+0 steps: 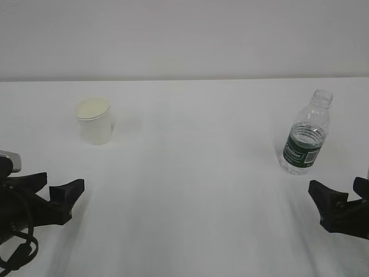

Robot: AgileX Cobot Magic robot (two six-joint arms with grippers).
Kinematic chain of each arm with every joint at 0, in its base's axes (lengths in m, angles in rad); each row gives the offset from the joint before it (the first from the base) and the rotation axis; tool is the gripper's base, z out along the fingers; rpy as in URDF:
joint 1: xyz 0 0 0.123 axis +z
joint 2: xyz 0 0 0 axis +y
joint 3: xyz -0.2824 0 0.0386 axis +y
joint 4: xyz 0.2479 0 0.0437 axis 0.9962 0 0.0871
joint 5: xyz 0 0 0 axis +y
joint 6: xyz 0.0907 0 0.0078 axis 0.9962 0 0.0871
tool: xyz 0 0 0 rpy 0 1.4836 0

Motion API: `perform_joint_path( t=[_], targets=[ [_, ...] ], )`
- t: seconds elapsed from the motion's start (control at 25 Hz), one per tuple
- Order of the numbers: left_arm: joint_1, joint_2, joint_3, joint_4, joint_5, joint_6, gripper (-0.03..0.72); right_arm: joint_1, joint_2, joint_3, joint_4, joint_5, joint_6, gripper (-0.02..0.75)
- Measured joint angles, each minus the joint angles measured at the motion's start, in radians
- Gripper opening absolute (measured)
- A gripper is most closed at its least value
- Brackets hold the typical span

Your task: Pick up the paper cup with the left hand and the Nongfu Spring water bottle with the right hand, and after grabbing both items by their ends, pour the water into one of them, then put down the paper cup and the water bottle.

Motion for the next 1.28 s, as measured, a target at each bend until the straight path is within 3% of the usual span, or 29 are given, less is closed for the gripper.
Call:
perform_joint_path(
  t=[1.28],
  targets=[
    [0.019,0.068,-0.221,-0.059,-0.002,0.087,0.587,0.0,0.254,-0.206,0.027,-0.003,-0.032,0.661]
  ],
)
